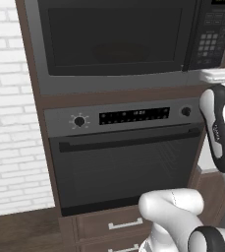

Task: Open the microwave, place the bowl with waffle inside the microwave, then close the microwave door and turn it on.

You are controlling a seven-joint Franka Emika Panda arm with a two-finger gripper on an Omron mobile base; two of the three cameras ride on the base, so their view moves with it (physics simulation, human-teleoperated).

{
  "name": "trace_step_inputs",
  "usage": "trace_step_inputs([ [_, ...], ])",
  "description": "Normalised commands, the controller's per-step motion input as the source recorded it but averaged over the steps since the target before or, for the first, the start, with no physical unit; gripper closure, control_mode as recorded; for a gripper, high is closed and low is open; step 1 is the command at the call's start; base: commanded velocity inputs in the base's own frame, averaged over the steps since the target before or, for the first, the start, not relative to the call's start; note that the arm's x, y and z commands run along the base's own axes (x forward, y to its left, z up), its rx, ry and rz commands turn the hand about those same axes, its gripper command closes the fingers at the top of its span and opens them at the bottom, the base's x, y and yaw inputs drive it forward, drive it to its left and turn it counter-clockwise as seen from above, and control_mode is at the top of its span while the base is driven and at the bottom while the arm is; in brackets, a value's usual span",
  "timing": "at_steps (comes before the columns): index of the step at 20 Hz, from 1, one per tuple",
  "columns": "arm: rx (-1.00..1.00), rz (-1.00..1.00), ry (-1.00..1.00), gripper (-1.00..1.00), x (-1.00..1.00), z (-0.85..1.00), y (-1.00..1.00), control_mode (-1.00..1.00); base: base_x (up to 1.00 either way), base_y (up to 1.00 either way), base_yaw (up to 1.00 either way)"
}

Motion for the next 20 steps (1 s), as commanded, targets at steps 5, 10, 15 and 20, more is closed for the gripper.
trace_step_inputs([
  [5, 0.19, 0.13, 0.0, 1.0, 0.21, 0.0, 0.0, -1.0, 0.0, 0.0, 0.0],
  [10, 0.24, 0.21, 0.0, 1.0, 0.06, 0.0, -0.12, -1.0, 0.0, 0.0, 0.0],
  [15, 0.0, 0.01, 0.0, 1.0, 0.0, 0.0, 0.0, -1.0, 0.0, 0.0, 0.0],
  [20, -0.08, 0.0, 0.0, 1.0, 0.0, 0.14, 0.01, -1.0, 0.0, 0.0, 0.0],
])
